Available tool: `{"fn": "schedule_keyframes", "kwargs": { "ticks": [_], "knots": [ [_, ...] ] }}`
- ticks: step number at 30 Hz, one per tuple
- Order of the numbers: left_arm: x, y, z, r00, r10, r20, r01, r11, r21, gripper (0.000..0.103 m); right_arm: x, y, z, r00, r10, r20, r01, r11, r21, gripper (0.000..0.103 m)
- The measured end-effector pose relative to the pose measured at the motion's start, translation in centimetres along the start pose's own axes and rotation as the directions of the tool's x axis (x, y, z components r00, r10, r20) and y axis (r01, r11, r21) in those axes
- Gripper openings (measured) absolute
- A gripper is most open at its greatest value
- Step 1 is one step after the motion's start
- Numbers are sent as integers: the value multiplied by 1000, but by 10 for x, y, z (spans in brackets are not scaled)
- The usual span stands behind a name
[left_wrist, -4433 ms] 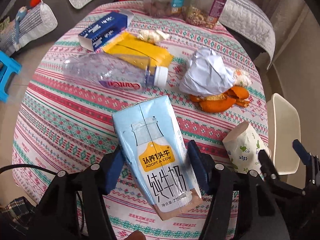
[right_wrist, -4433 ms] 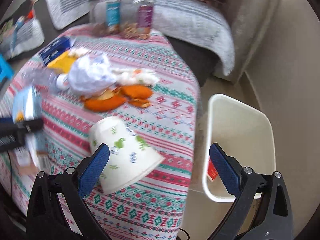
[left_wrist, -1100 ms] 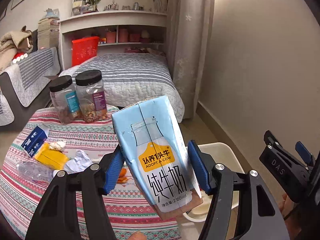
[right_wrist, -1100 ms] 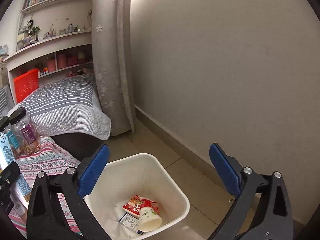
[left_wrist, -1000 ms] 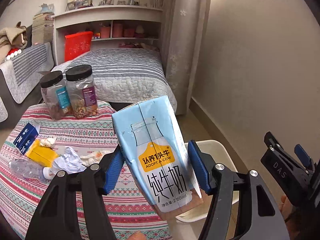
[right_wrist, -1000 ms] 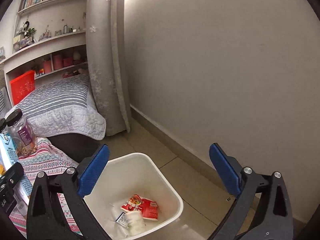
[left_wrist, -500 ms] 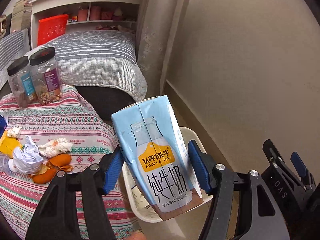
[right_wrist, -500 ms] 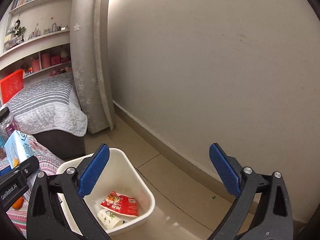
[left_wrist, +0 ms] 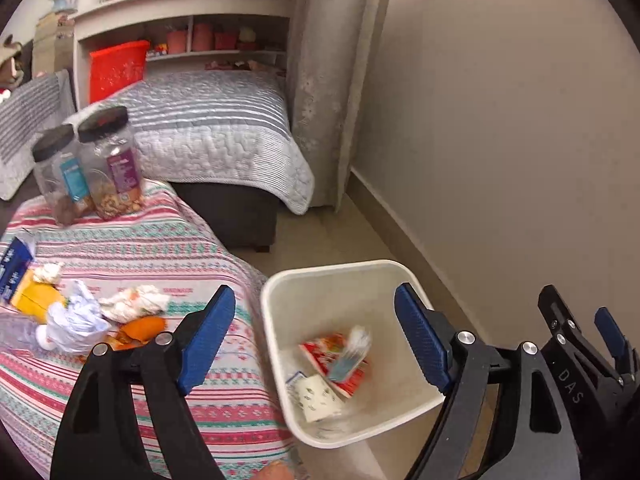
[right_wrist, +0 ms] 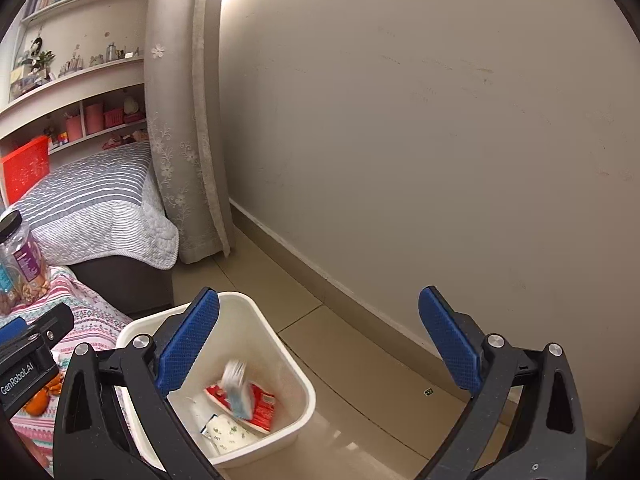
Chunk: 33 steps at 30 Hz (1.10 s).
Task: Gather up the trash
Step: 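Carry the milk carton with the left tool over the bin and release it, then lower the left tool onto the plastic water bottle and grasp it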
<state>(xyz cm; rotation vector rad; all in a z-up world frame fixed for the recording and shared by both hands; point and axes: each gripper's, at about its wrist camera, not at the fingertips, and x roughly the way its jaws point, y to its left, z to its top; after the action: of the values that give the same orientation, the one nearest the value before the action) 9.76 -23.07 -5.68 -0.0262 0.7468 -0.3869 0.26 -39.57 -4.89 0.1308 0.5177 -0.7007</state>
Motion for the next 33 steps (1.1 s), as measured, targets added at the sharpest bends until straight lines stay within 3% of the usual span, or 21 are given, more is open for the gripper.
{"fn": "schedule_keyframes", "kwargs": {
  "ticks": [9,17,28,33],
  "knots": [
    [-29,43,7,989,131,65,-131,991,1,84,-16,41,1,997,68,24,-67,997,-29,96],
    [-45,91,6,974,217,72,-215,976,-26,84,-31,94,-2,990,140,28,-137,986,-96,96],
    [-51,182,-6,934,356,-16,-356,926,-126,84,-54,174,-21,968,252,-13,-250,950,-188,96],
    [-46,234,-18,907,401,-127,-420,876,-237,84,-61,209,-32,956,292,-38,-292,928,-232,96]
  ]
}}
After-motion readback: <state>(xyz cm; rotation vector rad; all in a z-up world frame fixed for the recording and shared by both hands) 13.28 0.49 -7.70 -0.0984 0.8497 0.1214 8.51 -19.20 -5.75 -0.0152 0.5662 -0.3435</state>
